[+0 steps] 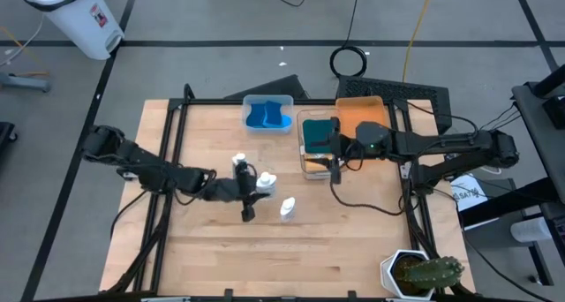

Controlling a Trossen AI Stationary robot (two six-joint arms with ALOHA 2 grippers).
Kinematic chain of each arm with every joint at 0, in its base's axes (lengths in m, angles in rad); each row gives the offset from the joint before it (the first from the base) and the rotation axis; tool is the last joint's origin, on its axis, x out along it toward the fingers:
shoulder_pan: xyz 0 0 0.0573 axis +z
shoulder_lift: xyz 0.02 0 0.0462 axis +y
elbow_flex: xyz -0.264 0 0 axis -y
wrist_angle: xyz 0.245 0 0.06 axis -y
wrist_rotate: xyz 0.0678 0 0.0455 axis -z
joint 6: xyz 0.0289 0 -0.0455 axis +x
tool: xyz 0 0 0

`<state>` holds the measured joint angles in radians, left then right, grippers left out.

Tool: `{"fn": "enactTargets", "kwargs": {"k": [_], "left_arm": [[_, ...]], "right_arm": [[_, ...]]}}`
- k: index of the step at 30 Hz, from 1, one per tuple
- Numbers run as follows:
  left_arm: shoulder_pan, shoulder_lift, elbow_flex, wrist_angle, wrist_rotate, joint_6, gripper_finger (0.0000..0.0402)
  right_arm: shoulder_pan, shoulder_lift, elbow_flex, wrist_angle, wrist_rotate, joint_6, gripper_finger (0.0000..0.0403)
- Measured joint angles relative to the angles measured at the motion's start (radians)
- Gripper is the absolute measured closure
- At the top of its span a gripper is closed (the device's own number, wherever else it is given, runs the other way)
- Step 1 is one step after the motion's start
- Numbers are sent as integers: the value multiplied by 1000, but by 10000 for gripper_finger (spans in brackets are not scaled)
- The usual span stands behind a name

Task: Pick & Place Kitchen Items
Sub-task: Put the white plastic restorer bottle into the orange bin

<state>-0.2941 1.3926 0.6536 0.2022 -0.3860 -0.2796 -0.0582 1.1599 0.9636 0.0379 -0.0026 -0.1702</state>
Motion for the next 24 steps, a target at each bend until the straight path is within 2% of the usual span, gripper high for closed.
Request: {"fn": "enactTargets", "kwargs": {"k": [4, 8, 17, 21, 24], "left_arm": [[65, 0, 25, 1, 44, 66, 311], [102, 0, 29, 9, 58, 75, 311], [80, 1, 18, 6, 66, 66, 311], [40, 0, -46, 17, 7, 10, 311], [15, 2, -130, 129, -31, -20, 311]], "right_arm": [[35, 0, 59, -30, -1, 28, 177], [56, 23, 91, -31, 0, 38, 142], [60, 153, 88, -80, 0, 15, 143], [60, 172, 90, -64, 0, -9, 147], [60, 177, 88, -74, 0, -23, 147]]}}
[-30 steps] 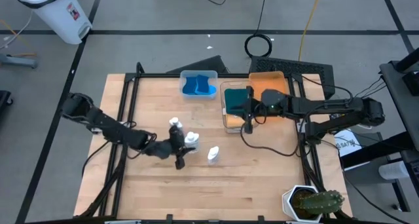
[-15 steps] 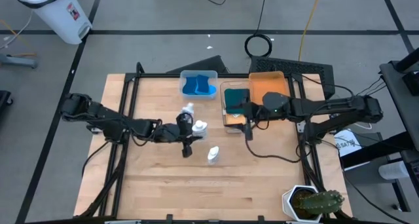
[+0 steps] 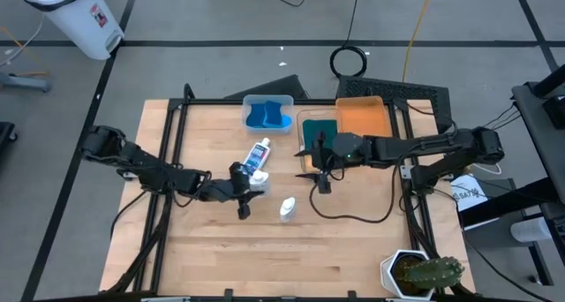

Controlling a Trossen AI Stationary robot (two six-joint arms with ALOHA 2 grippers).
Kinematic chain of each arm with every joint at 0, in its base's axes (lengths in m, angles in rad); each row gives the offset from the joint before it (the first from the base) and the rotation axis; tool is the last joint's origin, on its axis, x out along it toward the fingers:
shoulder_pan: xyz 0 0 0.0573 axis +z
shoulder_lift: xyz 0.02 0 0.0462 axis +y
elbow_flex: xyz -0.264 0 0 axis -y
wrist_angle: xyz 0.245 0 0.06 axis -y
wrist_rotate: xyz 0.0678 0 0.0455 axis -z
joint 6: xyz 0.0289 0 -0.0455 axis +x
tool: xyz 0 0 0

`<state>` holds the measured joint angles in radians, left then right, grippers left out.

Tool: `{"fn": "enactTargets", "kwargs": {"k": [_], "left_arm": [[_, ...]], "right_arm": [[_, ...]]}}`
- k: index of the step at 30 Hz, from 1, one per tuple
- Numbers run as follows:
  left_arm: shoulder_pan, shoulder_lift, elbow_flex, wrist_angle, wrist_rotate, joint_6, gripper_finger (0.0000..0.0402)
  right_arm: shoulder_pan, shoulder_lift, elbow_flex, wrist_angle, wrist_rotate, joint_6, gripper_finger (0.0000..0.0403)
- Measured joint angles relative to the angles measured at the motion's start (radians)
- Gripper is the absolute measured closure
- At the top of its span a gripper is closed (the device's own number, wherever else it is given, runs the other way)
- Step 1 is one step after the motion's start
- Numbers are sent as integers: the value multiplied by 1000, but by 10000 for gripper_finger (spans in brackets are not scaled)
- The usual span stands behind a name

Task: Pick & Place Kitchen Items
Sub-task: Put the white plastic restorer bottle into the orange bin

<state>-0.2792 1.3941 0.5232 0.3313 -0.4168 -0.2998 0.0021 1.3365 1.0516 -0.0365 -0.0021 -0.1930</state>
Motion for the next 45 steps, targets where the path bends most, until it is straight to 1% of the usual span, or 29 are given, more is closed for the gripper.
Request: {"fn": "enactTargets", "kwargs": {"k": [2, 4, 9, 15, 19, 22, 24, 30, 34, 39, 42, 45], "left_arm": [[-12, -1, -56, 110, -10, -1, 311], [-19, -2, -100, 163, -15, -9, 311], [-31, 6, -143, 164, -30, -65, 311], [-41, 90, -142, 180, 20, -76, 311], [-40, 147, -141, 221, 8, -76, 311], [-40, 165, -140, 239, 8, -88, 310], [-40, 169, -140, 236, 9, -97, 284], [-42, 168, -141, 238, 25, -112, 163], [-40, 171, -144, 229, 33, -124, 108], [-40, 166, -143, 231, 35, -129, 71], [-40, 140, -143, 213, 43, -130, 61], [-40, 90, -143, 173, 59, -131, 58]], "right_arm": [[0, -1, 0, 12, 0, -4, 147], [0, -4, 0, 17, 0, -4, 149], [0, -2, 0, 18, 0, -6, 149], [-2, -2, 0, 25, 0, 6, 149], [-2, -2, -2, 25, -1, 22, 149], [-2, -2, -2, 25, 0, 23, 149], [-2, -2, -2, 26, -1, 22, 149], [-2, -2, -2, 26, 0, 17, 149], [-2, -2, -2, 26, -1, 17, 149], [-2, -2, -3, 26, -2, 17, 149], [-2, 1, -3, 33, -5, 22, 149], [-1, 21, -3, 77, -56, 26, 149]]}}
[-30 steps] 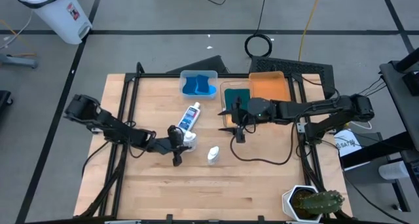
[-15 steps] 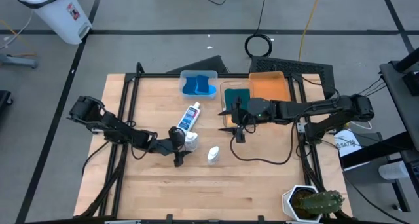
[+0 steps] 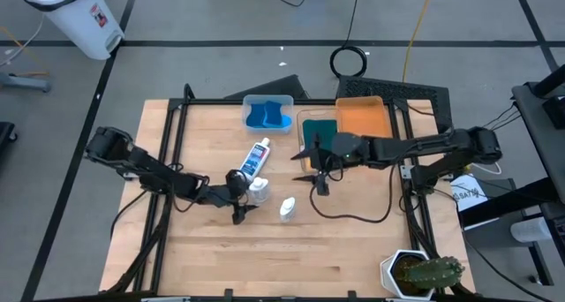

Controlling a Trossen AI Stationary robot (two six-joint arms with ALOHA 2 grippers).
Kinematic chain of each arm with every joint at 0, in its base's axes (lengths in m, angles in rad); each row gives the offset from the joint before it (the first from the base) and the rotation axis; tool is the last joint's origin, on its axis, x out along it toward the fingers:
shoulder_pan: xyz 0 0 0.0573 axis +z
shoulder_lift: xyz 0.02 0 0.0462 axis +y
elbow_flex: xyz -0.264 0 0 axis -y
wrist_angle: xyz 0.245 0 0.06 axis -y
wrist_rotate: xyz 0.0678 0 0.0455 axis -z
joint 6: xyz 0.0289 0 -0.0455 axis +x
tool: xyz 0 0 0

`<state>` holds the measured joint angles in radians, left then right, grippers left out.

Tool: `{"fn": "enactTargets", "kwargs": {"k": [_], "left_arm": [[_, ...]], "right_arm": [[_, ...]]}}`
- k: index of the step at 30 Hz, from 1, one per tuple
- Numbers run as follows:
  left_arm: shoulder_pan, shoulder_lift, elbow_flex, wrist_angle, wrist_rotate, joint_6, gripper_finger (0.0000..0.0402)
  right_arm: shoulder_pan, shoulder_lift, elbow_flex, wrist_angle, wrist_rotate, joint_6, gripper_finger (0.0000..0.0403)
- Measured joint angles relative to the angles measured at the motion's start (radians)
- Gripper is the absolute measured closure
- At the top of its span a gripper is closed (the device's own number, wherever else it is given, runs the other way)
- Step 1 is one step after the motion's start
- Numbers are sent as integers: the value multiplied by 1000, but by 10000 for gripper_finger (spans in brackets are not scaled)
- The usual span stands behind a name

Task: Pick & Place Kitchen Items
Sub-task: Put the white plastic restorer bottle into the orange bin

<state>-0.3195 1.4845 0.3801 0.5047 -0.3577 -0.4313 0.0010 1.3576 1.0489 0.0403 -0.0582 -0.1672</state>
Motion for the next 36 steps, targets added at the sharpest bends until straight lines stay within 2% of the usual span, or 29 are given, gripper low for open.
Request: {"fn": "enactTargets", "kwargs": {"k": [6, 12, 18, 21, 25, 36], "left_arm": [[0, -134, 0, -122, 1, -1, 58], [0, -268, 0, -241, -8, 3, 60], [0, -355, 0, -275, -36, 32, 70], [0, -376, 0, -292, -36, 34, 73], [0, -381, 0, -301, -36, 35, 75], [0, -373, 0, -310, -37, 30, 77]], "right_arm": [[1, 77, 17, 34, -101, 5, 149], [-2, 174, 107, 37, -103, -4, 149], [-2, 264, 214, -7, -116, -28, 149], [-2, 329, 256, 4, -177, -29, 149], [-1, 402, 285, 5, -195, -35, 149], [-11, 443, 287, 102, -208, -8, 149]]}}
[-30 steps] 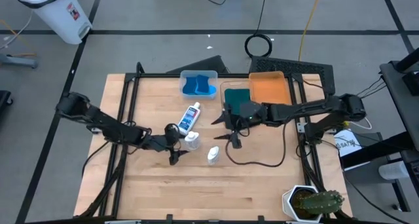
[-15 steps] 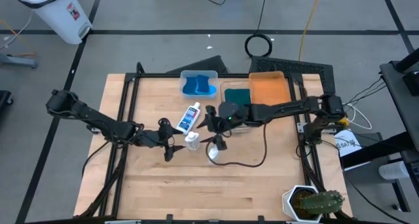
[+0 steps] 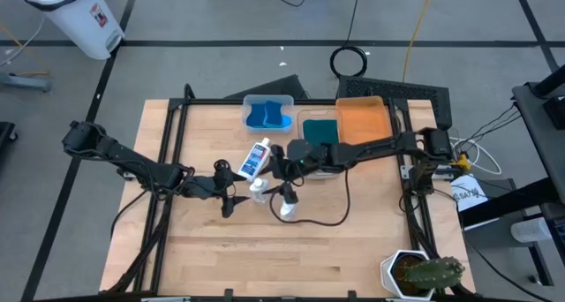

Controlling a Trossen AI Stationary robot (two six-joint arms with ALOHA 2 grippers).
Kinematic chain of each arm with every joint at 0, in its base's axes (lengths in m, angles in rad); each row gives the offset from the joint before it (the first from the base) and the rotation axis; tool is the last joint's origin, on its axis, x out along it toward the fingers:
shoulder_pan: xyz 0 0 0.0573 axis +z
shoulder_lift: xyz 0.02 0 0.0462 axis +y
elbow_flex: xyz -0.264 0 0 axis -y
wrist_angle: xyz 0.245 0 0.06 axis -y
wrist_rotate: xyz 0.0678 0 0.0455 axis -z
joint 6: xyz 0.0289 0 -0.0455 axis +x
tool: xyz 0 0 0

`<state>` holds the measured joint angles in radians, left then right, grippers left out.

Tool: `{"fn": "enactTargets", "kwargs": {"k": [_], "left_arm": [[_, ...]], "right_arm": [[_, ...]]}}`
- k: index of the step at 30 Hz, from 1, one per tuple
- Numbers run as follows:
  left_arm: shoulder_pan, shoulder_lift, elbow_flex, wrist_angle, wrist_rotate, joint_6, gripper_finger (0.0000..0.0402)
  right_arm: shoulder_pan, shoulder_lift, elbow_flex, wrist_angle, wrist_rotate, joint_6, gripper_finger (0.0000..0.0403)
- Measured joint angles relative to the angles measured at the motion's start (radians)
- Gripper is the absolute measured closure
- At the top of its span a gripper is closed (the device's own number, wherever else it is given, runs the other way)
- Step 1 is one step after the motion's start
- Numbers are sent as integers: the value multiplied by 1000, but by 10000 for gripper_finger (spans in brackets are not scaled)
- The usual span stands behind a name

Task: Pick & Place Kitchen Items
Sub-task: Put the white plastic restorer bottle into the orange bin

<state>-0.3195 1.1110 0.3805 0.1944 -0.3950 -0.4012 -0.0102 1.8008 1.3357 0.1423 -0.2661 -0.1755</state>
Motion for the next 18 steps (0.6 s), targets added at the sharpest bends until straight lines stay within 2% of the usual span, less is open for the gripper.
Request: {"fn": "enactTargets", "kwargs": {"k": [8, 18], "left_arm": [[5, 0, 0, 1, -10, 0, 91], [5, 0, 0, 4, -10, -5, 81]], "right_arm": [[-15, 6, 0, 18, 2, 25, 149], [-17, 28, 0, 27, 2, 25, 149]]}}
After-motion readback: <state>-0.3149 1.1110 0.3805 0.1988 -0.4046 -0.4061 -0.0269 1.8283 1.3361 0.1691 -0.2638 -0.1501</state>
